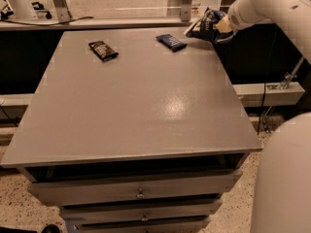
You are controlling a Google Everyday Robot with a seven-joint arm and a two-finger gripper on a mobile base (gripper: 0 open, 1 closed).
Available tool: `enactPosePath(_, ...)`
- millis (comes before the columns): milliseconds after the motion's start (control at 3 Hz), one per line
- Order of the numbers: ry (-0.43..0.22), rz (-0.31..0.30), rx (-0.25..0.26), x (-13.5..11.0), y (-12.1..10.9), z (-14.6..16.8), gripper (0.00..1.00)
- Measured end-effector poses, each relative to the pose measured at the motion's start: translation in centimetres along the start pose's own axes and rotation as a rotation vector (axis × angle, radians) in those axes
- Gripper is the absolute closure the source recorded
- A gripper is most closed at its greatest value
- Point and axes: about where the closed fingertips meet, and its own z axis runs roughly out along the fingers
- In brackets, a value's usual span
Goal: Move blue chip bag near rxbar blueberry
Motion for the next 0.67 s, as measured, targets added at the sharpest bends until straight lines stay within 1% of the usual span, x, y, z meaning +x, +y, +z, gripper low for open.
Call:
enactPosePath(333,-0.019,0.048,0.053,-1.8,-0.6,2.4,1.00)
enactPosePath(667,-0.047,0.103,0.072,-3.7,0.0,4.6,1.00)
